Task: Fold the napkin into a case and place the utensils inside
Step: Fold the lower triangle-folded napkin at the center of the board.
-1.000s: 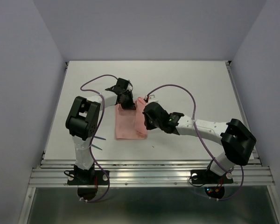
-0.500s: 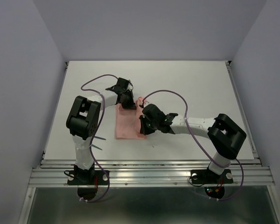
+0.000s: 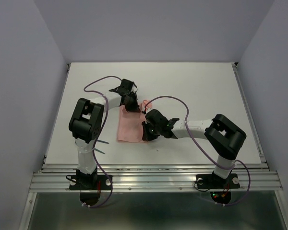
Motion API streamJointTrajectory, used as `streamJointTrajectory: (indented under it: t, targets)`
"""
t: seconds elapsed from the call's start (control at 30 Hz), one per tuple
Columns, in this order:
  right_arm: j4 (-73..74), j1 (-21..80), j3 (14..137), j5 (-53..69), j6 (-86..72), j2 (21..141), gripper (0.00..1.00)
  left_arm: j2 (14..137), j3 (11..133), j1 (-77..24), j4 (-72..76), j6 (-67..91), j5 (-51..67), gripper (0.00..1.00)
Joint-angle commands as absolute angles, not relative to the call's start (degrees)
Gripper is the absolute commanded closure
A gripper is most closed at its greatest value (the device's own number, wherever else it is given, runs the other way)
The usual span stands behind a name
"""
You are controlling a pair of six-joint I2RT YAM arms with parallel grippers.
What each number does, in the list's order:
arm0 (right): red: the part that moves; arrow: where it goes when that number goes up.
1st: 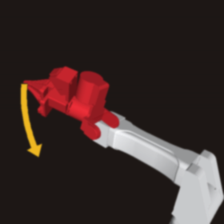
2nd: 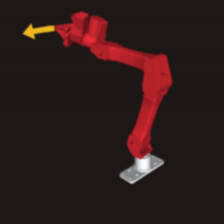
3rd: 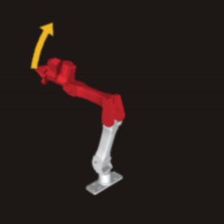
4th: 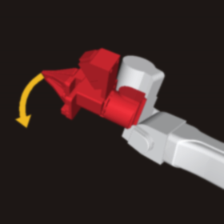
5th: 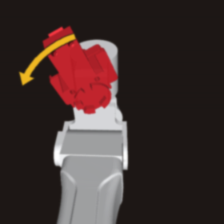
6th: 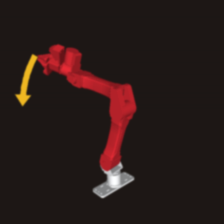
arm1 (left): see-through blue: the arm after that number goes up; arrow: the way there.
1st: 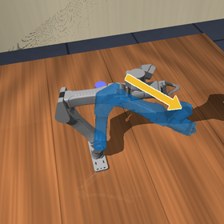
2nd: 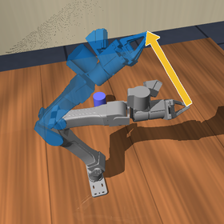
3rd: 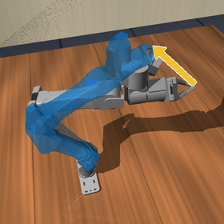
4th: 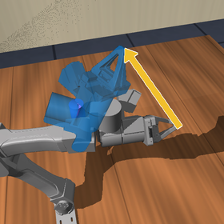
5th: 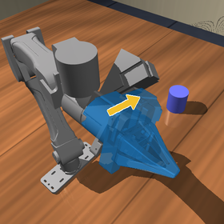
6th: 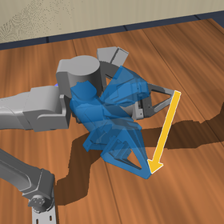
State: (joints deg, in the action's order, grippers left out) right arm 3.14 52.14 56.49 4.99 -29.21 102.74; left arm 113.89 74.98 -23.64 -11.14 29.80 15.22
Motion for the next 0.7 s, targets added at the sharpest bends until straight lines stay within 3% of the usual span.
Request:
streamJointTrajectory:
  t: [0.0,0.37,0.67]
  targets:
    - [3.78,52.47,54.67,4.22,-28.74,104.33,0.96,110.31,78.48,-23.82,-15.28,28.21,13.89,1.00]
    - [1.14,52.47,51.51,6.59,-27.34,101.95,0.96,103.98,77.00,-23.82,-16.35,27.95,14.94,0.99]
    - [-1.32,52.47,50.36,8.00,-26.72,100.63,0.96,104.58,69.17,-25.31,-7.56,28.65,26.52,0.99]
